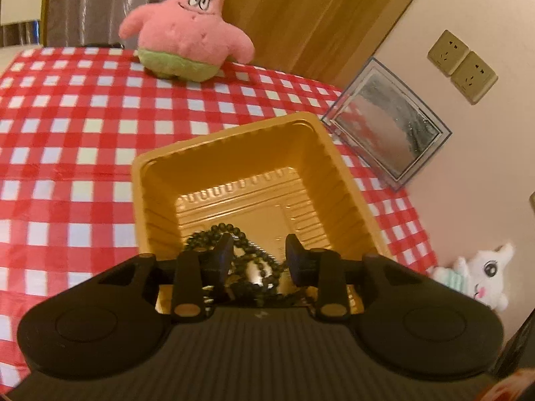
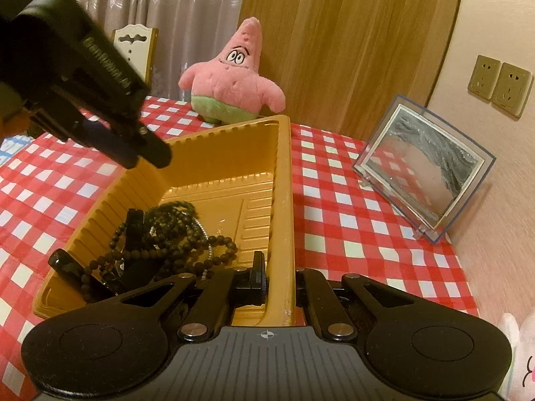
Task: Organize jewelry
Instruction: 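Lower the necklace into the tray and open the left gripper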
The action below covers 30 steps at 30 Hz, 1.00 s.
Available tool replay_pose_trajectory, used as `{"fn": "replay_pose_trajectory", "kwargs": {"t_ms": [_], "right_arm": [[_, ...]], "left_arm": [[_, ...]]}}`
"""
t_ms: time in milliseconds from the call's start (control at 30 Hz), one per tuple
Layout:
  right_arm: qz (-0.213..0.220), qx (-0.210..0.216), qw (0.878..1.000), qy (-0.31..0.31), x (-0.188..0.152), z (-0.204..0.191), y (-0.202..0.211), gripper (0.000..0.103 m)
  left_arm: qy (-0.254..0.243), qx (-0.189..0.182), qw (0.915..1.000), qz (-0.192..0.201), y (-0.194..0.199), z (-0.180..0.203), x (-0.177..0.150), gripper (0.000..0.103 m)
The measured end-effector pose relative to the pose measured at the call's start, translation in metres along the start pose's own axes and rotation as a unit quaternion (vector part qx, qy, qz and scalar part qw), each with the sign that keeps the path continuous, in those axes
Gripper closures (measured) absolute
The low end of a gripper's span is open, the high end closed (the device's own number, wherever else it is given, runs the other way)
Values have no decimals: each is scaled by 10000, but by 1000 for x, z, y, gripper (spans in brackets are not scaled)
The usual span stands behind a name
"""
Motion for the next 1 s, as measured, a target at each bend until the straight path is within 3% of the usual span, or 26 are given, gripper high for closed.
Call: {"fn": "replay_pose_trajectory", "kwargs": {"t_ms": [367,633,900,1000], "right_arm": [[173,299,9994,-29,6,5,-17,100],[-27,762,9965,-331,4,6,-42,100],[-204,928,9951,-267,4,-2,-61,100],[-312,1016,9943,-16,1,-6,-67,86]], "left_arm": [[-233,758,9966,224,32,-45,-32,71],[-87,1013,9945,250,42,-62,-45,71],[-45,1182,9927,246,46,-57,-52,71],[-18,1247,9920,208,46,-56,-56,70]]}}
Point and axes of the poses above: each gripper's, at about its wrist camera, not at the fingertips, and y roughly against the way its jaws point, z to its right, x to its top, the point moved 10 cm from there along -y, roughly the way its jaws point, and after that the axes turned 2 degrees about x, right-handed, at the moved point
